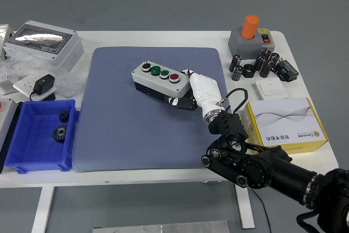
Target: Pick up the button,place it on the desk,press the button,press the button
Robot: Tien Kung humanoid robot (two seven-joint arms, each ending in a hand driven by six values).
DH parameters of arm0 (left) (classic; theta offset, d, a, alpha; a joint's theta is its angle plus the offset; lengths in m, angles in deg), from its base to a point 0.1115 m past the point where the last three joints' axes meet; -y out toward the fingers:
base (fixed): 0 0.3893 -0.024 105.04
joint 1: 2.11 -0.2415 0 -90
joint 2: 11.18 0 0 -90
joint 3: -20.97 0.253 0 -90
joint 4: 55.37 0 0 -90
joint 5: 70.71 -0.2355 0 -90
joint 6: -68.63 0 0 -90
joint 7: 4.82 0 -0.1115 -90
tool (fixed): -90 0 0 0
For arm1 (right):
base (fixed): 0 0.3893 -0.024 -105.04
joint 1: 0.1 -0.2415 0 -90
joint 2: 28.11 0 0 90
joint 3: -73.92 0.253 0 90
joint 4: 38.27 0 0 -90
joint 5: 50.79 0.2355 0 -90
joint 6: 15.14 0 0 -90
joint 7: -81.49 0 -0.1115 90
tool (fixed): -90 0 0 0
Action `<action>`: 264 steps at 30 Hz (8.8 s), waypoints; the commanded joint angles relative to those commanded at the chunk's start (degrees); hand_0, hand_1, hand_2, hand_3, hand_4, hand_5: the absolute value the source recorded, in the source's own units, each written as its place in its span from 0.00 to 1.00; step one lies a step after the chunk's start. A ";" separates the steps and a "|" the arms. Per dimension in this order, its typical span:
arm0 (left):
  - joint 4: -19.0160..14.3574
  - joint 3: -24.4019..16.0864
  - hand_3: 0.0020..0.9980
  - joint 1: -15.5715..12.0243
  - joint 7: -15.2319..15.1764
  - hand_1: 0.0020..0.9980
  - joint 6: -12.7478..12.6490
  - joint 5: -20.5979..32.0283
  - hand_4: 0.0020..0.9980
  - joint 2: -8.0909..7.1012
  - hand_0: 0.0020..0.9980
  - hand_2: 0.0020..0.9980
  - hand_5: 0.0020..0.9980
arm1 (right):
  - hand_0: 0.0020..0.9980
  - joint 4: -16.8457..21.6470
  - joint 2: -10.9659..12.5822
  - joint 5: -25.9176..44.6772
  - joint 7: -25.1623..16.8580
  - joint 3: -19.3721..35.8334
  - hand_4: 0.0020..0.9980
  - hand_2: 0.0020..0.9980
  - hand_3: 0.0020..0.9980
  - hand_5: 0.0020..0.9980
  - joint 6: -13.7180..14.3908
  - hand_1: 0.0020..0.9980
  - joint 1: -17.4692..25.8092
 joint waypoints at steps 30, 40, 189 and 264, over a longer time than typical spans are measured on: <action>-0.13 -0.07 0.80 -0.04 -1.31 0.75 -0.93 0.15 0.89 -0.03 0.77 0.71 0.65 | 0.04 -0.42 0.00 8.65 -6.10 1.97 0.42 0.21 0.25 0.19 0.17 0.18 0.22; -0.15 -0.03 0.81 -0.11 -1.56 0.75 -1.10 0.23 0.89 -0.02 0.78 0.71 0.65 | 0.04 -1.75 0.00 21.26 -13.87 4.09 0.41 0.20 0.25 0.20 0.09 0.17 0.60; 0.02 -0.80 0.81 0.18 -3.95 0.76 -0.98 -0.17 0.93 0.72 0.78 0.73 0.68 | 0.80 7.46 7.77 18.67 -32.68 -7.33 0.52 0.67 0.67 0.18 -5.41 0.72 5.36; 0.28 -1.08 0.81 -0.18 -5.64 0.76 -1.27 -1.03 0.92 0.43 0.79 0.73 0.65 | 0.91 12.71 14.00 9.11 -26.21 -12.37 0.77 0.97 1.00 0.16 -17.23 0.86 -2.50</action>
